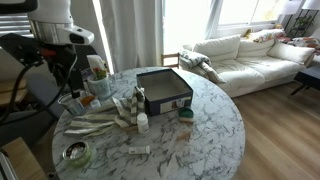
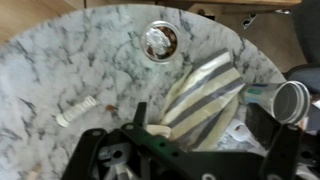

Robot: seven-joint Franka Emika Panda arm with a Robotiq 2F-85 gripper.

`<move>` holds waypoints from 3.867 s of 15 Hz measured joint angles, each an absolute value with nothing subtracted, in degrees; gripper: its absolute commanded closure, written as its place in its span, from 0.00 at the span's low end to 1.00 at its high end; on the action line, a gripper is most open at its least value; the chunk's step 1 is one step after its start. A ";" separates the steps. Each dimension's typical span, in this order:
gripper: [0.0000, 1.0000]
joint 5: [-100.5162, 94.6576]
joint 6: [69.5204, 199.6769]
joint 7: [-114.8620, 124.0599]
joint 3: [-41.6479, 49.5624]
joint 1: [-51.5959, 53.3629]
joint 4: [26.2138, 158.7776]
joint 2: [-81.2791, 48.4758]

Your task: Remove the sauce bottle from the cup, put the silver cup inside then move it the right

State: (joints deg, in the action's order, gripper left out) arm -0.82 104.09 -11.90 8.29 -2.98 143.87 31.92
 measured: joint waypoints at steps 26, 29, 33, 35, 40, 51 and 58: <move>0.00 53.90 157.14 -64.29 1.25 24.12 139.36 5.01; 0.00 49.48 159.70 -60.50 1.25 23.72 139.40 3.26; 0.00 44.41 162.45 -55.00 1.22 23.56 138.37 -1.58; 0.00 44.28 163.89 -54.37 1.08 23.65 136.92 -3.62; 0.00 44.82 169.05 -53.33 0.62 23.88 133.18 -6.80; 0.61 46.40 170.64 -51.90 -0.38 24.05 130.01 -11.40; 0.59 46.40 170.71 -50.84 -0.39 24.07 129.80 -12.06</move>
